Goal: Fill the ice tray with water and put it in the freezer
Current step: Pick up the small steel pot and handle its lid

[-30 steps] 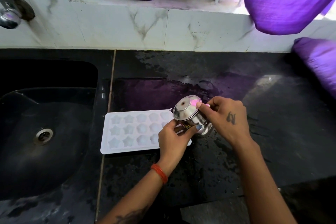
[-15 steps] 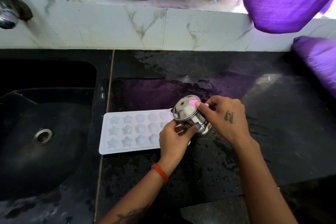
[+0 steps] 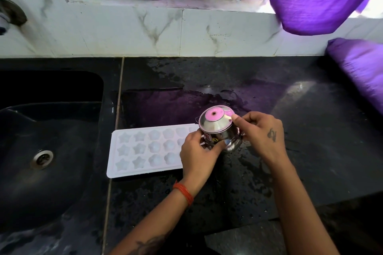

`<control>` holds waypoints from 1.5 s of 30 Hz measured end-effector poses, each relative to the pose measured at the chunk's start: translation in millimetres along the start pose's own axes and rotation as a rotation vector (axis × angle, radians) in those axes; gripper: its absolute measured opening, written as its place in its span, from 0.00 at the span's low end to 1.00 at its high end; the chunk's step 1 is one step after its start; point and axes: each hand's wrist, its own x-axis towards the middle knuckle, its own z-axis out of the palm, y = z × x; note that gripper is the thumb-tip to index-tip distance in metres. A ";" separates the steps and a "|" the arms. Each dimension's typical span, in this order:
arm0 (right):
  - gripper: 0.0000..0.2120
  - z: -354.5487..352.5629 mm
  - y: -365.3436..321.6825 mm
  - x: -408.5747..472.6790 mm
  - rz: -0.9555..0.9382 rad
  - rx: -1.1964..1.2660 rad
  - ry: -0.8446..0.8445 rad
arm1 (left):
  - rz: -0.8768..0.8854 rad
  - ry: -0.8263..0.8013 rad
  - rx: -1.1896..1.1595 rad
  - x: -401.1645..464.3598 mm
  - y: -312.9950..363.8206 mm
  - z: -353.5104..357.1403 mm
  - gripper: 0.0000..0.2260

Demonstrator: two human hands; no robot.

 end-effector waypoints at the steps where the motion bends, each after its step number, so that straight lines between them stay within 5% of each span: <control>1: 0.15 -2.1 -1.7 -0.9 -0.014 -0.039 0.003 | -0.009 -0.018 -0.017 -0.6 0.7 0.8 0.22; 9: 0.16 -8.6 -11.8 1.2 -0.062 -0.272 -0.018 | -0.103 -0.106 -0.165 -7.5 6.4 6.4 0.14; 24: 0.17 -8.3 -10.6 3.2 -0.103 -0.393 -0.027 | -0.132 -0.129 -0.208 -8.6 5.1 11.8 0.13; 45: 0.15 -7.1 -4.0 -6.6 -0.039 -0.033 -0.023 | -0.025 0.016 -0.067 -12.8 3.8 -4.4 0.21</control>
